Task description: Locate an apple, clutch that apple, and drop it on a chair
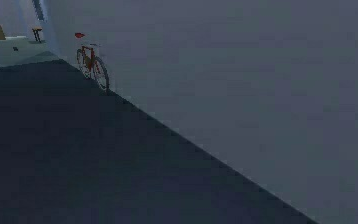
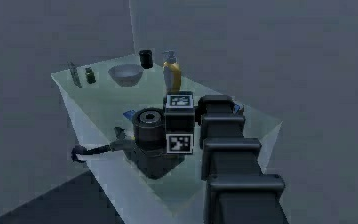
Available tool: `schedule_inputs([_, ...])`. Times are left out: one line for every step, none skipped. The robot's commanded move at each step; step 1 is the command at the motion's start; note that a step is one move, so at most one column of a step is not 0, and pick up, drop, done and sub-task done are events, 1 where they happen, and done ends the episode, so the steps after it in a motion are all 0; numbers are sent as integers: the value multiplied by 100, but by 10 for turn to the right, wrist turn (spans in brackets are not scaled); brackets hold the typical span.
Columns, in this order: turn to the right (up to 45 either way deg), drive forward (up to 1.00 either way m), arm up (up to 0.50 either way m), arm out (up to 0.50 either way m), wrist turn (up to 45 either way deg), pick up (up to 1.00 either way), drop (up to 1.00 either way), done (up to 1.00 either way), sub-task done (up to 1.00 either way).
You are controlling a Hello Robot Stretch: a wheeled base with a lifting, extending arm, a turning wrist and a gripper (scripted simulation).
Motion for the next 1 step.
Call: schedule_inputs([0, 0, 0, 0, 360, 0, 0, 0, 0])
